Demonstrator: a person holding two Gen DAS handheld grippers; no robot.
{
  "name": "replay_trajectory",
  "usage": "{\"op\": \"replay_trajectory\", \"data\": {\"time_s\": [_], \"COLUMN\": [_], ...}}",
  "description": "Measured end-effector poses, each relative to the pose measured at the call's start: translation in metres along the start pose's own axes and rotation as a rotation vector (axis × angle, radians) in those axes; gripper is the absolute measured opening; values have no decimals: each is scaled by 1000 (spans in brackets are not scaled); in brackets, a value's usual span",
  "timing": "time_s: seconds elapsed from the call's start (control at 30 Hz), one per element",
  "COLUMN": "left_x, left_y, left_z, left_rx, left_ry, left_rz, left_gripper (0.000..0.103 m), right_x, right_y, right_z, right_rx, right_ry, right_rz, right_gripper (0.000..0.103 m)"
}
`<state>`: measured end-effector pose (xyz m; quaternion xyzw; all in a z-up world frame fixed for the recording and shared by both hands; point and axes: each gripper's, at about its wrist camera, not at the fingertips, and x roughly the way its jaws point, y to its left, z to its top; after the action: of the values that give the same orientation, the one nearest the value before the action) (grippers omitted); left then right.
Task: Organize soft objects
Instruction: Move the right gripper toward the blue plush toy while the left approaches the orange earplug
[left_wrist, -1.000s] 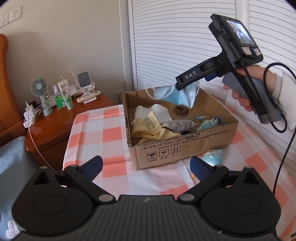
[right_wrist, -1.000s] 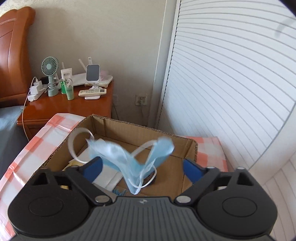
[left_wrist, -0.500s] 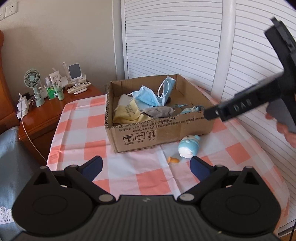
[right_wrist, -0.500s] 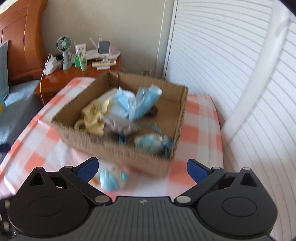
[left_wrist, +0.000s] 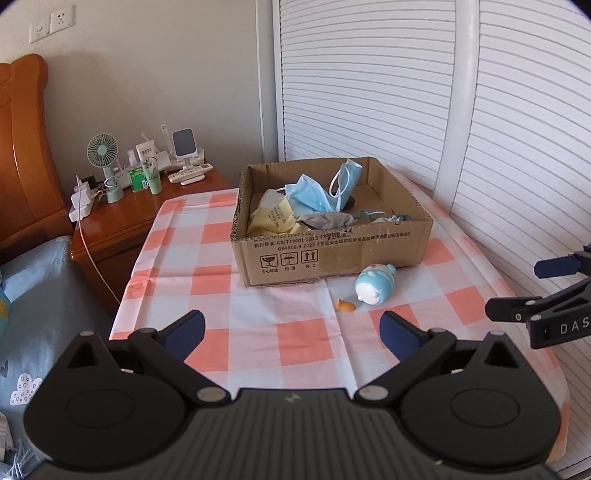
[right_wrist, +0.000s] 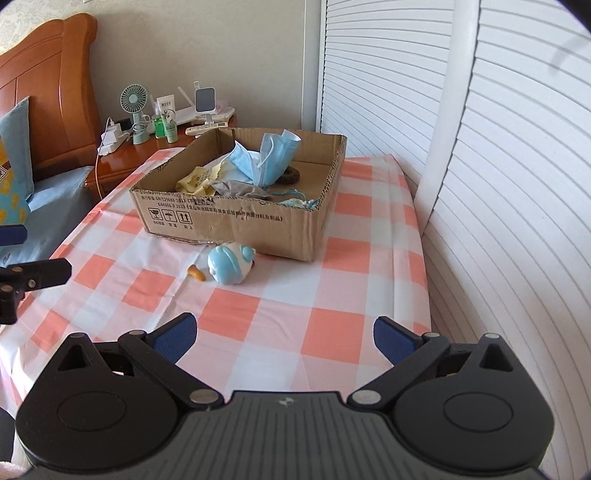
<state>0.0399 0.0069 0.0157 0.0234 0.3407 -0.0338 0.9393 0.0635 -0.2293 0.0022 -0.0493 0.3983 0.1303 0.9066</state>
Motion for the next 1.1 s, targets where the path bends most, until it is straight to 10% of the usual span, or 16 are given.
{"op": "replay_trajectory", "data": {"time_s": [0.6,1.1], "left_x": [4,84], "left_y": [-11,-8], "left_z": [-8,-14], "left_rx": [90,193], "left_ry": [-19,10], "left_rz": [-58,-113], "left_gripper": [101,101], "right_x": [5,53], "right_y": [10,17], "right_z": [-20,-22], "right_rx": [-29,15], "right_ry": [-25,24], "right_rz": [7,-14], "right_gripper": [103,103]}}
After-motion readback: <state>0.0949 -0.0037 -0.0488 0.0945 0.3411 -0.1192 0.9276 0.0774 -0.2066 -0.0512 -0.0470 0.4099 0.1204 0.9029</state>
